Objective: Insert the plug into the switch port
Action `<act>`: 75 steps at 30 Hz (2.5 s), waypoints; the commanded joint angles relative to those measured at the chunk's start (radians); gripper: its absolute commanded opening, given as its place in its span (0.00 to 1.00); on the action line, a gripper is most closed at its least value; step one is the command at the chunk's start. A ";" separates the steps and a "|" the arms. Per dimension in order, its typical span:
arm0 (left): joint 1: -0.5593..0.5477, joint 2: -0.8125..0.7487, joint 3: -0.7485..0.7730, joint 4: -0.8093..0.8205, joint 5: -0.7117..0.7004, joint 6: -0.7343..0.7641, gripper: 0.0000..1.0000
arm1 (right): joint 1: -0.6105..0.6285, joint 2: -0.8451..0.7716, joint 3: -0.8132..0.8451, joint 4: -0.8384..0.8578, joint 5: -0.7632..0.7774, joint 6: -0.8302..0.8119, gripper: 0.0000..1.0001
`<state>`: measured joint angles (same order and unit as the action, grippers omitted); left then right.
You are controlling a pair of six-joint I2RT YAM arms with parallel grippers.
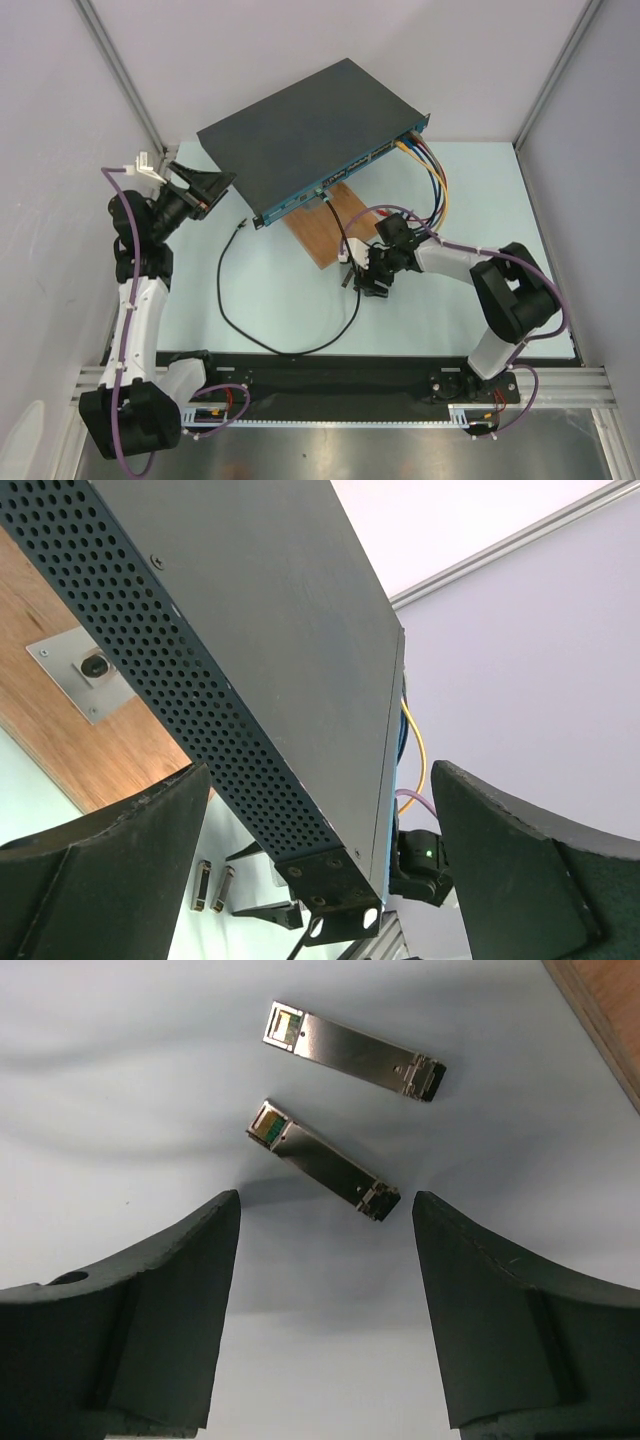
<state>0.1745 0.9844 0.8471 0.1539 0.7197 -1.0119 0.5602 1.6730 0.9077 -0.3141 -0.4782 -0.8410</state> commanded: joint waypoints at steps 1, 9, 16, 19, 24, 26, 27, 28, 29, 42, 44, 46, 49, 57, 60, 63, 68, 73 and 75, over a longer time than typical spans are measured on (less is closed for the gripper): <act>0.010 0.007 0.017 0.039 0.021 0.004 0.96 | 0.012 0.028 0.051 -0.011 0.007 -0.059 0.72; 0.010 0.017 0.030 0.039 0.024 0.001 0.94 | 0.024 0.063 0.062 -0.092 -0.011 -0.165 0.54; 0.010 0.020 0.043 0.033 0.023 0.007 0.93 | 0.032 0.087 0.088 -0.215 0.001 -0.176 0.23; 0.010 0.016 0.047 0.030 0.023 0.007 0.93 | 0.015 0.076 0.089 -0.244 0.012 -0.159 0.11; 0.010 0.002 0.053 0.019 0.024 0.018 0.93 | -0.034 0.007 0.079 -0.264 0.006 -0.115 0.01; 0.010 0.000 0.053 0.019 0.024 0.016 0.92 | -0.052 -0.018 0.071 -0.279 -0.003 -0.104 0.00; 0.010 0.000 0.055 0.019 0.024 0.016 0.92 | -0.057 -0.036 0.068 -0.283 -0.005 -0.101 0.00; 0.010 -0.001 0.055 0.021 0.024 0.018 0.92 | -0.063 -0.065 0.065 -0.289 -0.011 -0.095 0.00; 0.010 -0.004 0.055 0.022 0.024 0.019 0.92 | -0.068 -0.084 0.057 -0.290 -0.011 -0.089 0.00; 0.026 0.022 0.282 -0.059 0.043 0.261 0.95 | -0.103 -0.372 0.117 -0.511 -0.019 0.092 0.00; 0.026 0.020 0.331 -0.077 0.060 0.341 0.95 | -0.106 -0.447 0.128 -0.529 -0.022 0.129 0.00; 0.028 0.017 0.362 -0.086 0.086 0.424 0.95 | -0.108 -0.489 0.172 -0.566 -0.037 0.160 0.00; 0.013 -0.006 0.411 -0.094 0.188 0.568 0.93 | -0.108 -0.533 0.270 -0.617 -0.085 0.229 0.00; -0.490 -0.115 0.526 -0.779 0.085 1.586 0.92 | -0.097 -0.506 0.461 -0.616 -0.294 0.529 0.00; -0.694 -0.113 0.511 -0.896 -0.035 1.751 0.92 | -0.083 -0.518 0.447 -0.561 -0.380 0.632 0.00; -0.858 -0.080 0.506 -0.953 -0.101 1.857 0.92 | -0.053 -0.524 0.396 -0.522 -0.462 0.698 0.00; -1.036 -0.003 0.514 -0.998 -0.190 1.990 0.91 | 0.004 -0.503 0.367 -0.516 -0.533 0.731 0.00; -1.142 0.057 0.514 -0.982 -0.250 2.063 0.89 | 0.024 -0.486 0.373 -0.482 -0.596 0.776 0.00; -1.168 0.074 0.498 -0.944 -0.279 2.054 0.86 | 0.032 -0.475 0.382 -0.488 -0.597 0.773 0.00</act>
<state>-0.9543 1.0664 1.3434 -0.8257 0.4923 0.9607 0.5816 1.1896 1.2697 -0.8387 -1.0080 -0.1059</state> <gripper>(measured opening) 0.870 0.135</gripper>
